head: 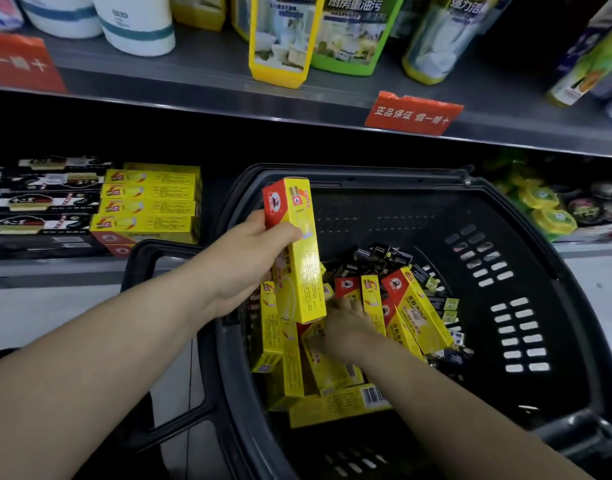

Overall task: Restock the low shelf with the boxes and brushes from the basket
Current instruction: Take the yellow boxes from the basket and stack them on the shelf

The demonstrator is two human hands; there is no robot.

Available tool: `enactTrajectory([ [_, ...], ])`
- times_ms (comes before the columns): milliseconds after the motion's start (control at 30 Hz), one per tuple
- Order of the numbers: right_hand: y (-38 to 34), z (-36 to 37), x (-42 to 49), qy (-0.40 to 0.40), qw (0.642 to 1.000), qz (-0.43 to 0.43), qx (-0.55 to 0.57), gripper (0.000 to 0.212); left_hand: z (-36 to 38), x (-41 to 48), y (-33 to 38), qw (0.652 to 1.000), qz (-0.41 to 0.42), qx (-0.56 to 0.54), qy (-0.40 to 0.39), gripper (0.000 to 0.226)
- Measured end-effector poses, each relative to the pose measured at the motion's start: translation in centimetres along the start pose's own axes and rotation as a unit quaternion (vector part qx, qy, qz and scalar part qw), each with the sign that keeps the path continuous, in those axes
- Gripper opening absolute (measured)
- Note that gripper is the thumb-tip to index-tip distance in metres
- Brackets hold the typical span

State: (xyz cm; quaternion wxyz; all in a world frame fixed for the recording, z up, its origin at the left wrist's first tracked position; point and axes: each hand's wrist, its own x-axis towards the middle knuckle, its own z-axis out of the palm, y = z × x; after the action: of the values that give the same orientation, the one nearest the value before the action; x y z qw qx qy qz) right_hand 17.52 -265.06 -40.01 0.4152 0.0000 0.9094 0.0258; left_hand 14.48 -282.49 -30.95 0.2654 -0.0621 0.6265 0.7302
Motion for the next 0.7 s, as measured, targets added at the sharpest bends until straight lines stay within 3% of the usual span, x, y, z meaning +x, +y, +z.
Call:
enactTrajectory([
  [100,-1.2,1.7,0.7,0.047,0.999,0.000,0.001,0.072,-0.1,0.1,0.1,1.000,0.005,-0.015,0.000,0.020],
  [233,-0.7,1.6,0.2,0.067,0.982,-0.069,0.161,0.072,-0.5,0.2,0.4,0.999,-0.011,-0.037,-0.011,0.019],
  [333,0.4,0.2,-0.6,0.076,0.951,-0.041,0.297,0.076,-0.8,0.3,0.7,0.998,-0.028,-0.057,-0.015,0.023],
  [433,1.7,-2.5,-2.1,0.140,0.864,-0.011,0.484,0.077,-1.0,0.4,0.8,0.997,-0.027,-0.066,-0.015,0.023],
  [533,1.9,-4.7,-5.0,0.225,0.739,-0.070,0.631,0.052,-1.1,0.6,0.6,0.997,-0.019,-0.068,-0.027,0.010],
  [600,1.2,-5.4,-6.9,0.261,0.698,-0.142,0.652,0.032,-0.9,0.5,0.4,0.997,-0.018,-0.062,-0.034,0.013],
  [700,-0.6,-6.0,-8.8,0.263,0.667,-0.234,0.657,0.025,-0.2,0.2,0.4,0.996,-0.031,-0.071,-0.035,0.028],
])
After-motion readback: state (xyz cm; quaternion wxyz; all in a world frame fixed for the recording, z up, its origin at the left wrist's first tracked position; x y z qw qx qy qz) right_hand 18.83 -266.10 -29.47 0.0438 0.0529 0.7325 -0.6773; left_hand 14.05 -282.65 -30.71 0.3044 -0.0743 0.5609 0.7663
